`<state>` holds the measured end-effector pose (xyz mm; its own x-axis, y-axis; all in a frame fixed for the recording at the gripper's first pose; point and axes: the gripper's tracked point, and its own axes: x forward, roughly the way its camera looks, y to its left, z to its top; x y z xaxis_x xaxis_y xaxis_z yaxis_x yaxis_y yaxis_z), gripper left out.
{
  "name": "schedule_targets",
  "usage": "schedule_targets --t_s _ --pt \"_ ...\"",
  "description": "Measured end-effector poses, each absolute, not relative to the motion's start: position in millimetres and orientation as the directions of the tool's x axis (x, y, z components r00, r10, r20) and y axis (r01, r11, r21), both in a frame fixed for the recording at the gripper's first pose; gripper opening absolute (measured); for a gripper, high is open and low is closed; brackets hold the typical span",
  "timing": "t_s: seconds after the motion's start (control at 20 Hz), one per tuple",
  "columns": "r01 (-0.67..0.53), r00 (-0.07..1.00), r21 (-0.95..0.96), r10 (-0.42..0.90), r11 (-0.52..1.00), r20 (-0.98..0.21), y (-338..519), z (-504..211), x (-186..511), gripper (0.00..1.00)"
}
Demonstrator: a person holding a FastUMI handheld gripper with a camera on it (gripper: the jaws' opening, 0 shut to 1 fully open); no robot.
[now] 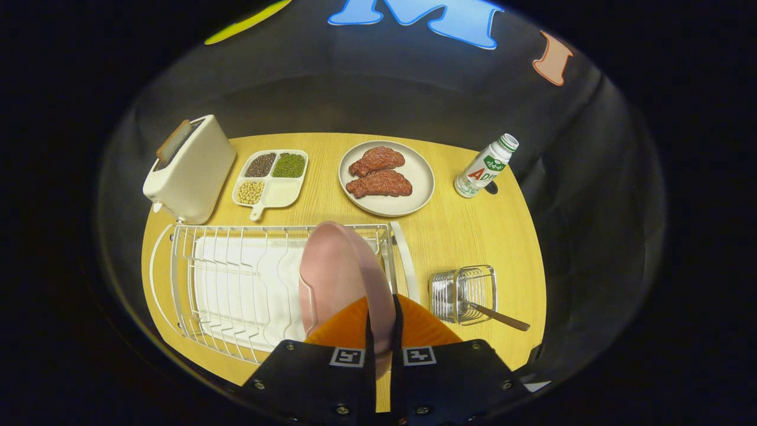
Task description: Take the plate from the dish rack, then take the spoon from the basket and place it into the plate.
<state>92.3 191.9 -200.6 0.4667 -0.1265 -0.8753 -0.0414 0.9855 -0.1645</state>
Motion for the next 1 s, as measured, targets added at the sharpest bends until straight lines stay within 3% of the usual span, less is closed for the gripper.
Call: schedule_targets --t_s 0.75,1.0 --pt "-0.083 0.475 -0.306 -0.232 0.948 -0.849 195.9 -171.5 99.6 0.09" --pt "-0.112 0.528 -0.364 -0.255 0.925 -0.810 194.5 -140.0 107.9 0.09"
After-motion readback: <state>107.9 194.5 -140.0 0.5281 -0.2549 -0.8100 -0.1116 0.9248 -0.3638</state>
